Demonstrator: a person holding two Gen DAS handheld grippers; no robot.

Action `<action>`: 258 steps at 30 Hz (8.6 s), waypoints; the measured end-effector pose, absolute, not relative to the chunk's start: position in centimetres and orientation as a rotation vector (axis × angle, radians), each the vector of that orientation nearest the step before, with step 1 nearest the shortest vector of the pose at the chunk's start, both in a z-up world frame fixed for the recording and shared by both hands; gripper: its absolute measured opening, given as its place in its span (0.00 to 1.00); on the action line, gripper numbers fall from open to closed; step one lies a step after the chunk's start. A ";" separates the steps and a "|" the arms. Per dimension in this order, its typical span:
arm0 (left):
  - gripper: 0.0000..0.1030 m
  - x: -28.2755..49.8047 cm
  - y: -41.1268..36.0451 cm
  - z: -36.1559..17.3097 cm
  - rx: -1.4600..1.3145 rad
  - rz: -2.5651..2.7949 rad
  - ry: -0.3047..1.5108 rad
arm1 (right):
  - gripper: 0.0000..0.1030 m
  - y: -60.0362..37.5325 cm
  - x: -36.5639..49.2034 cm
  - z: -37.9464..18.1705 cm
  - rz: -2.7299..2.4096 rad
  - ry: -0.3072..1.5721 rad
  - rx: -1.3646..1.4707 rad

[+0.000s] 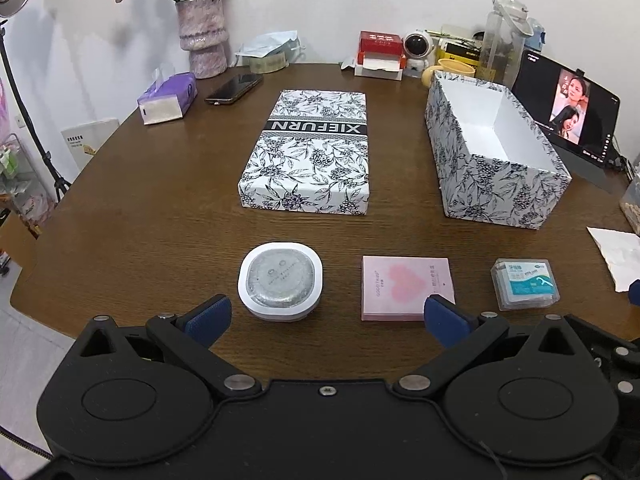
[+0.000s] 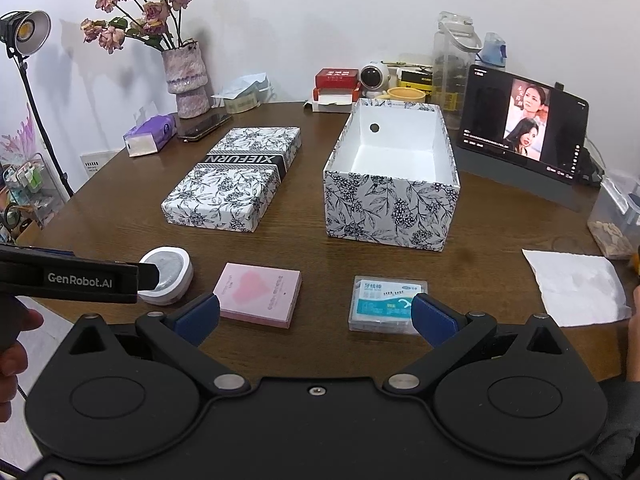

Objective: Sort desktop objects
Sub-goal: 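Move the left gripper to the round white compact and close on it, then lift the compact with the left gripper and carry it over the open floral box, then lower the compact into the open box and open the left gripper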

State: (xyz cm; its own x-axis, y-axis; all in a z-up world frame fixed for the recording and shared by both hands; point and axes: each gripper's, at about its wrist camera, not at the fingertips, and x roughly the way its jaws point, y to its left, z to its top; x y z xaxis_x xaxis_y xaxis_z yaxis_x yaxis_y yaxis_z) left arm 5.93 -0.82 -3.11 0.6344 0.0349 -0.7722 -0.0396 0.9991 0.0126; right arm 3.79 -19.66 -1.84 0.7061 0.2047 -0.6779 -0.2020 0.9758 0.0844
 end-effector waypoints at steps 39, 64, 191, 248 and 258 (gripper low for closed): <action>1.00 17.2 1.1 -12.2 0.012 0.112 1.137 | 1.00 -20.2 12.8 -8.1 0.262 0.903 -0.067; 1.00 18.5 2.1 -14.4 0.077 0.122 1.174 | 1.00 -19.8 13.3 -9.6 0.279 0.953 -0.075; 0.78 49.5 -27.0 -13.9 0.557 -0.490 1.161 | 1.00 -26.4 38.2 -6.2 0.521 1.104 -0.039; 1.00 39.5 -22.7 1.4 0.445 -0.435 0.868 | 1.00 -25.5 29.5 2.3 0.526 0.980 -0.115; 1.00 33.0 -19.4 4.7 0.404 -0.418 0.832 | 1.00 -24.7 25.7 3.8 0.571 0.959 -0.146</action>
